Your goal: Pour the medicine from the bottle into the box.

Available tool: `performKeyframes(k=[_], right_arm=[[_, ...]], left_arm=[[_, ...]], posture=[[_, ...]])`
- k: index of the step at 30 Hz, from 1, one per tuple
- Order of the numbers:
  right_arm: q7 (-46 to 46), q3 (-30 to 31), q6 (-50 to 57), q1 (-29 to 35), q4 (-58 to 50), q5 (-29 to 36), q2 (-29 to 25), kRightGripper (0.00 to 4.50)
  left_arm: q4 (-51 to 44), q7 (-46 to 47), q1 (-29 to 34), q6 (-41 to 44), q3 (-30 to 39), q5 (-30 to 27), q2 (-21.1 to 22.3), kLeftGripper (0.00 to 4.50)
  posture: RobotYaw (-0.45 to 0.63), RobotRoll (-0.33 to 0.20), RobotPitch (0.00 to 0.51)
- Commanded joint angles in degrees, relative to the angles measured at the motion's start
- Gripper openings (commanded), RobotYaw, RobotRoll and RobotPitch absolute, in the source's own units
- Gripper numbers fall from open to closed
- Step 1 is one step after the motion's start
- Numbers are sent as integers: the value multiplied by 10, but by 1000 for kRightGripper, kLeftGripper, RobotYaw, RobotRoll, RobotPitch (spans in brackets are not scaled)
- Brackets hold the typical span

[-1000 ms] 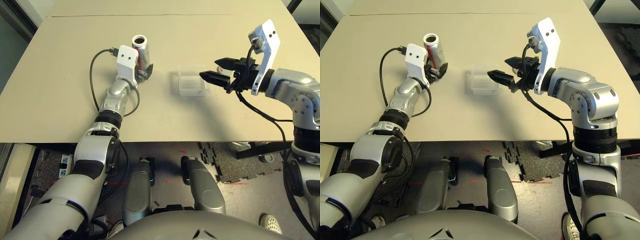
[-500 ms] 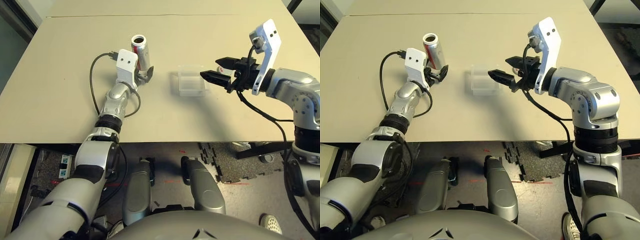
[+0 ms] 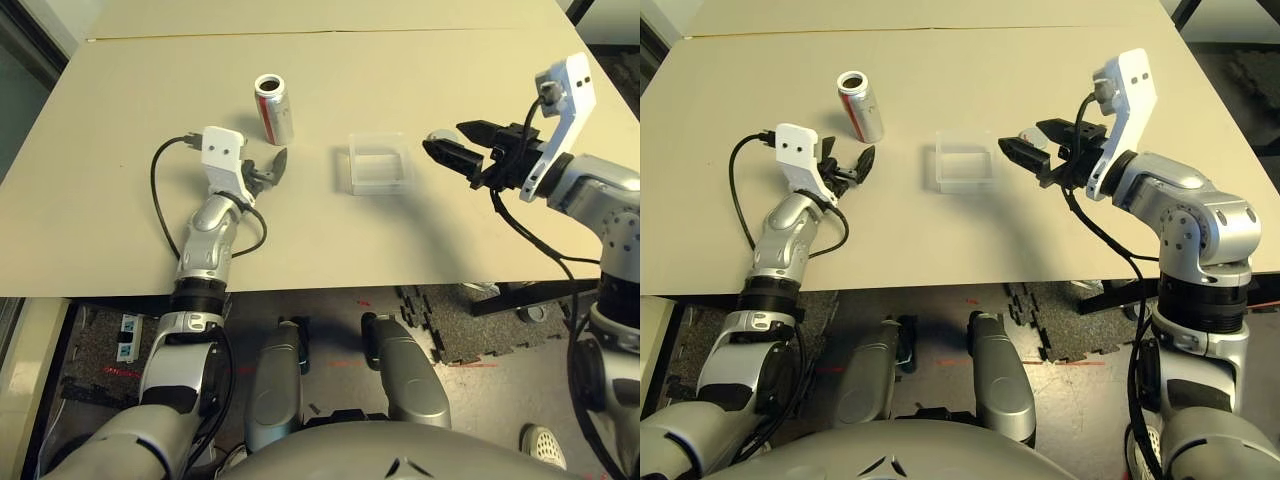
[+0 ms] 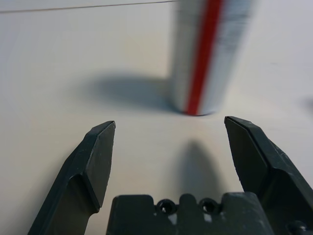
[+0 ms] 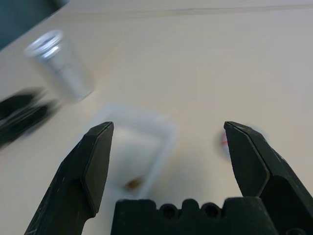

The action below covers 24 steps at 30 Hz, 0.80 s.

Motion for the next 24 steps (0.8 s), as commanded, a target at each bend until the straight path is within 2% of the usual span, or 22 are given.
performKeyframes(k=[1,4,8,13,18,24], right_arm=[[-70,-36,-92,-2,61,-40,33,4500],[-97,-35,-167,-4,111,-80,37,4500],[-136,-45,-264,-8,191,-125,37,4500],[-179,-44,-384,-25,304,-183,5,4500],[-219,-46,-469,-38,391,-216,-16,4500],[-230,-48,-520,-40,449,-216,-28,4500]], left_arm=[[-8,-6,-10,9,27,-23,25,4483],[15,-15,-39,7,45,-38,52,4483],[105,-28,-100,-20,75,-46,107,4483],[224,-38,-155,-62,85,-35,151,4483],[290,-46,-177,-93,81,-29,164,4483],[320,-50,-185,-105,77,-27,161,4483]], posture=[[-21,0,251],[-15,0,264],[-15,0,284],[-18,0,303],[-19,0,308],[-32,0,292]])
